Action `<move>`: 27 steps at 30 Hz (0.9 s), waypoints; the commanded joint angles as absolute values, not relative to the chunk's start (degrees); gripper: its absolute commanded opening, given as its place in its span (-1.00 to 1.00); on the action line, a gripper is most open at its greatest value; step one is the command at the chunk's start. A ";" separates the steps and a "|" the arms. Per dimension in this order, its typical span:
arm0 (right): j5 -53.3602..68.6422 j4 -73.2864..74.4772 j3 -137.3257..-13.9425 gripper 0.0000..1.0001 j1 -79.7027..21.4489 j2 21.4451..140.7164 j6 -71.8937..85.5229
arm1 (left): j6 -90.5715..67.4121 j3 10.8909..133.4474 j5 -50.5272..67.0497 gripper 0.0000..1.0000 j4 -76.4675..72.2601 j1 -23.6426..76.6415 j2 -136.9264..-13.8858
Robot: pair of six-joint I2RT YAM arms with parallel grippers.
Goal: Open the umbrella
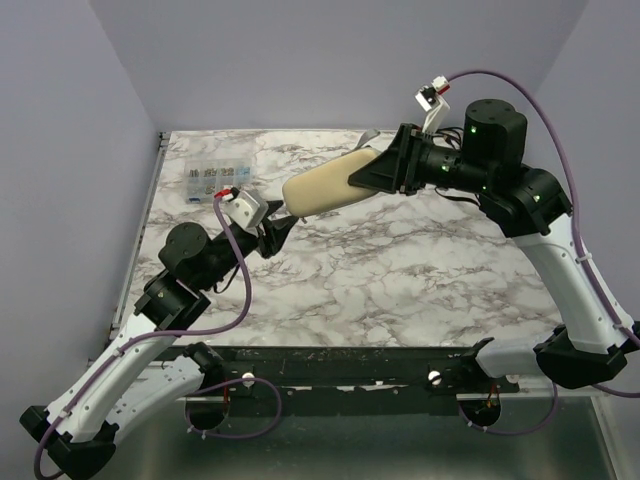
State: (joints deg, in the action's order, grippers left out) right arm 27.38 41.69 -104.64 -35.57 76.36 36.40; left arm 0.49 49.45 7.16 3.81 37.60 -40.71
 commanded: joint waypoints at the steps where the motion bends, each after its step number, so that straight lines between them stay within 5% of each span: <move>1: 24.81 37.00 -108.39 -0.99 -35.86 75.45 36.64 | -1.99 50.92 7.29 0.06 5.63 37.38 -39.67; 6: 23.01 36.40 -109.07 -0.99 -35.86 75.83 35.75 | -2.57 50.40 11.06 0.19 5.35 37.41 -38.85; 9: 22.64 36.35 -109.19 -0.99 -35.87 76.24 35.70 | -3.84 49.68 13.74 -0.07 3.13 37.41 -38.84; 19: 22.59 35.17 -108.72 -0.99 -35.86 76.62 36.22 | -6.31 50.95 16.50 -0.09 -1.13 37.35 -41.98; 27: 22.62 34.72 -107.77 -0.99 -35.86 76.38 36.15 | -6.84 52.02 16.21 -0.34 -2.80 37.43 -43.94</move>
